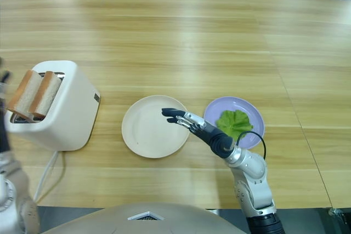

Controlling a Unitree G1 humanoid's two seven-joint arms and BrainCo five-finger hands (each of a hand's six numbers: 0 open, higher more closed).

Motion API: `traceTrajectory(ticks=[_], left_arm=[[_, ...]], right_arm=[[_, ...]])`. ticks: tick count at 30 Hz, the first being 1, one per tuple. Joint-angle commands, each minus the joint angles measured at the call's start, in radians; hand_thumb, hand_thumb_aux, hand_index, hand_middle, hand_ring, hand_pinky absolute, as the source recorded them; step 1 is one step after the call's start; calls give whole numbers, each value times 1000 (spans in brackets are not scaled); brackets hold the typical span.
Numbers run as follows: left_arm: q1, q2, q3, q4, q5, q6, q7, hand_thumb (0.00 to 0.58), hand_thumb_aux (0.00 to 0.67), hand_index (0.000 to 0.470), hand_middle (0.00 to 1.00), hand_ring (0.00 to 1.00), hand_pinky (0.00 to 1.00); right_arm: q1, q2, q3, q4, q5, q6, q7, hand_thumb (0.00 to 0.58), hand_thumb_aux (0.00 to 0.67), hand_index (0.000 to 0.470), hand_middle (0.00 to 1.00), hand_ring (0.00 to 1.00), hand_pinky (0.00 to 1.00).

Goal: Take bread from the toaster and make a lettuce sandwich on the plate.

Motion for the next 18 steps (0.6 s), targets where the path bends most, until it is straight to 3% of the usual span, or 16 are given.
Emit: traceTrajectory(ticks=[1, 7, 17, 18], left_arm=[[47, 83, 73, 57, 304, 151, -24, 0, 0, 0, 0, 0, 0], [152, 190, -29, 250, 624, 314, -127, 0, 0, 0, 0, 0, 0], [124, 231, -183, 317, 721, 421, -260, 0, 0, 0, 0, 0, 0], [115, 235, -185, 323, 721, 425, -259, 441, 342, 235, 0, 0, 0]], right_arm=[[12, -11, -19, -40, -6, 28, -34, 0, 0, 0, 0, 0, 0], [26, -23, -29, -112, -3, 52, -71, 0, 0, 0, 0, 0, 0], [41, -52, -62, -158, 19, 59, -82, 0, 0, 0, 0, 0, 0], [41, -52, -62, -158, 19, 58, -83, 0, 0, 0, 0, 0, 0]])
